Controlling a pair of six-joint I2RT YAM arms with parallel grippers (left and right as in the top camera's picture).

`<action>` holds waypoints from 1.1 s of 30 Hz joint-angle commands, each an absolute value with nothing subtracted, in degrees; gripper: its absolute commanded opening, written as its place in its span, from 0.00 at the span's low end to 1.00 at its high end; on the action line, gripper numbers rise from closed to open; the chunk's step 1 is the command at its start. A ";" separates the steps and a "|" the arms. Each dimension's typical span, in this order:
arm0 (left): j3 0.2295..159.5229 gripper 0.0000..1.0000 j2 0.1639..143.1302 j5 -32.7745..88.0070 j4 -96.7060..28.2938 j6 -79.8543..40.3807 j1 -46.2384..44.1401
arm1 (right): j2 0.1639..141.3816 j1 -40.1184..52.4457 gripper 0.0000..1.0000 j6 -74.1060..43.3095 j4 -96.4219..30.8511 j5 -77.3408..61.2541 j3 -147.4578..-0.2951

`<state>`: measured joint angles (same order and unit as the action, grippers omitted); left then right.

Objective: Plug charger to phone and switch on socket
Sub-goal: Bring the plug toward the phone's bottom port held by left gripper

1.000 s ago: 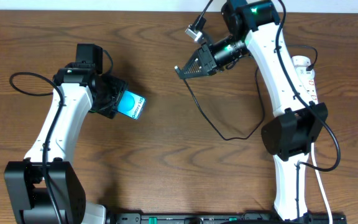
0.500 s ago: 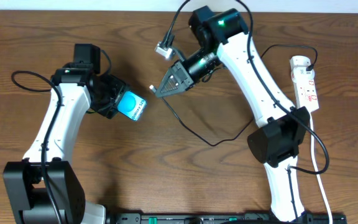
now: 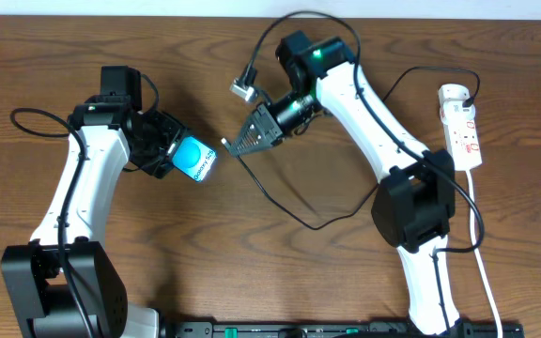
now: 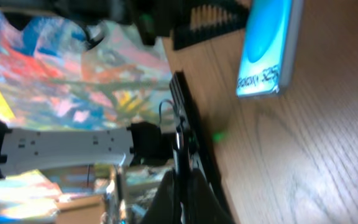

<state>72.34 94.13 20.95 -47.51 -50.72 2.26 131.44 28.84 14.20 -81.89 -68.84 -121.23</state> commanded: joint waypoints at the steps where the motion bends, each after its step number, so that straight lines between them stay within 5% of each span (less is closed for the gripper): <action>1: 73.10 0.07 93.65 21.85 -47.37 -49.54 2.50 | 132.38 28.91 0.01 13.58 -81.38 -73.06 -117.54; 33: 73.10 0.07 93.65 20.21 -52.97 -41.82 2.50 | 132.38 38.09 0.01 15.51 -82.04 -68.40 -108.66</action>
